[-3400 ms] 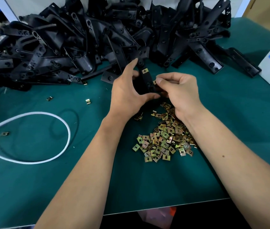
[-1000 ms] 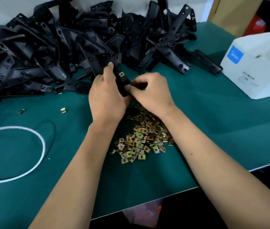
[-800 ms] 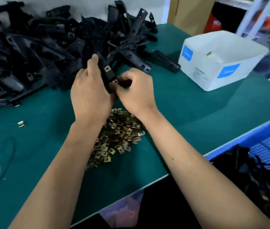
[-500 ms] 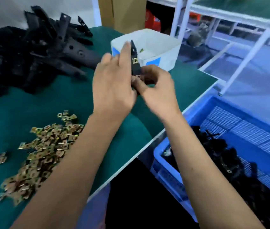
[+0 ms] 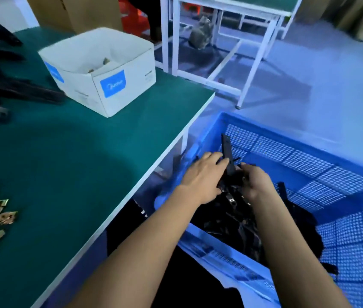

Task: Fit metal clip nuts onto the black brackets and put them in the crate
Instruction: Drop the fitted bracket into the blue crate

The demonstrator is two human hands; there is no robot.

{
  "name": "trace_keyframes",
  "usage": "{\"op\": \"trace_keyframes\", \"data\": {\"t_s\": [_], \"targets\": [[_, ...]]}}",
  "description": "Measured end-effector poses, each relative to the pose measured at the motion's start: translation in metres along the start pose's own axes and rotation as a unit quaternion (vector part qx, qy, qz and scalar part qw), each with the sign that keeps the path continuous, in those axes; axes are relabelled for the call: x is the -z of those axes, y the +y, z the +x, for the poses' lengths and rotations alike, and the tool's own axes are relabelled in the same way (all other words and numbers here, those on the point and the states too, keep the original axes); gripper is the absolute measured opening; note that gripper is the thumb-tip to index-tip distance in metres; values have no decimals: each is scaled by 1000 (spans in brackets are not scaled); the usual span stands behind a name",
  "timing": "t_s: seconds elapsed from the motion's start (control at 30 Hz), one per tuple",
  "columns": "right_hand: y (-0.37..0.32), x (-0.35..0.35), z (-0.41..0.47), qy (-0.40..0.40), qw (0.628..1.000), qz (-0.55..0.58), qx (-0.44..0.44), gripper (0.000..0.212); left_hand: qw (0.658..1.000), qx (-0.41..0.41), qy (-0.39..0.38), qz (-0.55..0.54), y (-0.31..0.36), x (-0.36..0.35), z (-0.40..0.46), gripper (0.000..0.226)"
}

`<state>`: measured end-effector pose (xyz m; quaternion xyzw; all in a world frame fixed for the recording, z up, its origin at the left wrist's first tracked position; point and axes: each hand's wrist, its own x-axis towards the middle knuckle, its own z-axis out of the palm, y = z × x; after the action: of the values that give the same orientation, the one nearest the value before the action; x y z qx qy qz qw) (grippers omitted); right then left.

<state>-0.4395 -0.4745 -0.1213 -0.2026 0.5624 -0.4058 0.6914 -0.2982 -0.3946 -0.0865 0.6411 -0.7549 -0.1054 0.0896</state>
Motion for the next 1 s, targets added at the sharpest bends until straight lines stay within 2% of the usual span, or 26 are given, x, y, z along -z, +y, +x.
{"op": "trace_keyframes", "data": {"t_s": [0.03, 0.13, 0.23, 0.3, 0.33, 0.37, 0.4, 0.47, 0.53, 0.73, 0.87, 1.0], "targets": [[6, 9, 8, 8, 998, 37, -42, 24, 1000, 10, -15, -8, -2, -10, -1, 83], [22, 26, 21, 81, 993, 53, -66, 16, 998, 39, -35, -34, -10, -25, -5, 64], [32, 29, 25, 185, 982, 22, -35, 40, 995, 56, -7, -78, -14, -22, -7, 54], [33, 20, 20, 210, 977, 19, -19, 38, 993, 67, 28, -93, -13, -10, -5, 46], [32, 12, 16, 204, 979, 13, -2, 28, 992, 70, 48, -90, -11, -3, -2, 41], [30, 2, 11, 192, 981, 1, 15, 14, 991, 72, 70, -85, -9, 5, 0, 36], [27, -8, 8, 176, 983, -18, 39, 10, 989, 74, 95, -83, -8, 14, 2, 32], [19, -29, 1, 149, 981, -74, 100, 23, 980, 79, 152, -98, -5, 32, 6, 26], [7, -51, -14, 138, 962, -160, 171, 15, 967, 85, 211, -112, -6, 52, 5, 20], [-6, -140, -82, 34, 863, -307, 400, 12, 900, 180, 356, -177, -51, 105, -37, 11], [25, -210, -128, -111, 823, -347, 436, 13, 843, 267, 427, -192, -98, 128, -102, 11], [79, -273, -181, -279, 727, -432, 455, 10, 773, 356, 488, -190, -143, 146, -189, 11]]}}
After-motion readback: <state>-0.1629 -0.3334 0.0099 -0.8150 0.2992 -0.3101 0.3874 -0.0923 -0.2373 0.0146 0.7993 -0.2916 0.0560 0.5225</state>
